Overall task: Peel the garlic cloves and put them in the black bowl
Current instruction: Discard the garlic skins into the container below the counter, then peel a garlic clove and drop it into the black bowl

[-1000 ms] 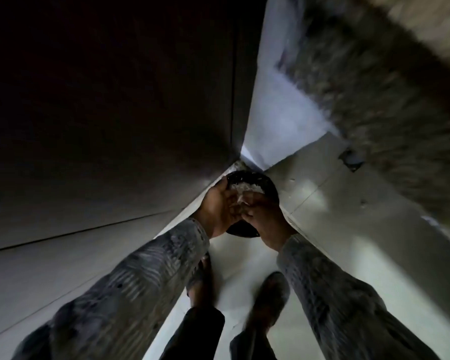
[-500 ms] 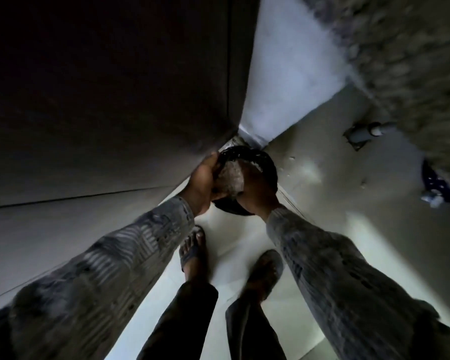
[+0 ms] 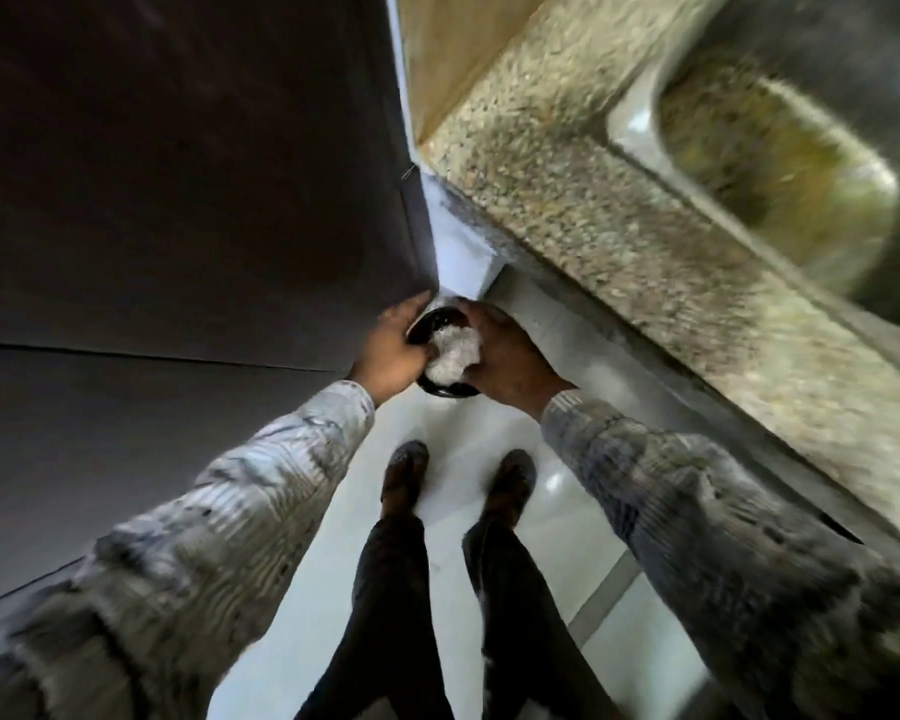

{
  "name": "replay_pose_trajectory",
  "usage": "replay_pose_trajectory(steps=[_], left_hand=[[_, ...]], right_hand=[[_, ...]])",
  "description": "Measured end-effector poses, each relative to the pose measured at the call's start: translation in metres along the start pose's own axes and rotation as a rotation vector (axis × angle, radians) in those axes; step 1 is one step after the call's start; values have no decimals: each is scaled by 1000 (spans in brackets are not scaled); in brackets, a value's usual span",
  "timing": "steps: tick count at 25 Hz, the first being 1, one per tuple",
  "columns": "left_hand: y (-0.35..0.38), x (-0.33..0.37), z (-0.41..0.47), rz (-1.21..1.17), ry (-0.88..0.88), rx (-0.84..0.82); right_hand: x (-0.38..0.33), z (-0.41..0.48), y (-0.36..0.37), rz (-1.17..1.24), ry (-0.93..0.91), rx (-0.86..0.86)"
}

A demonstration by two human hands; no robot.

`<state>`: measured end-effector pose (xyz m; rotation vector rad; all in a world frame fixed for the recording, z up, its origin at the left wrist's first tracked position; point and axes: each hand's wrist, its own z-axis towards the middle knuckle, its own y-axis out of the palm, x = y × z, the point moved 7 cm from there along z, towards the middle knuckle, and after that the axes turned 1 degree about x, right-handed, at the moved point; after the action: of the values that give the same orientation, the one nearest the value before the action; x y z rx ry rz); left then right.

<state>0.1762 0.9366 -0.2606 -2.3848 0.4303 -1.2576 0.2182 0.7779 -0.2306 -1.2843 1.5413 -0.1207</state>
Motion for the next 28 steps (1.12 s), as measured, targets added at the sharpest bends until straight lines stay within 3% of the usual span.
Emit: replay_pose_trajectory(steps=[5, 13, 22, 28], left_hand=[[-47, 115, -69, 275, 306, -63], [-44, 286, -159, 408, 750, -277], [99, 401, -260, 520, 1108, -511], [244, 445, -343, 570, 1265, -697]], right_hand=[[-60, -92, -104, -24, -18, 185], [-79, -244, -215, -57, 218, 589], [-4, -429, -240, 27, 553, 932], [84, -557, -238, 142, 712, 1063]])
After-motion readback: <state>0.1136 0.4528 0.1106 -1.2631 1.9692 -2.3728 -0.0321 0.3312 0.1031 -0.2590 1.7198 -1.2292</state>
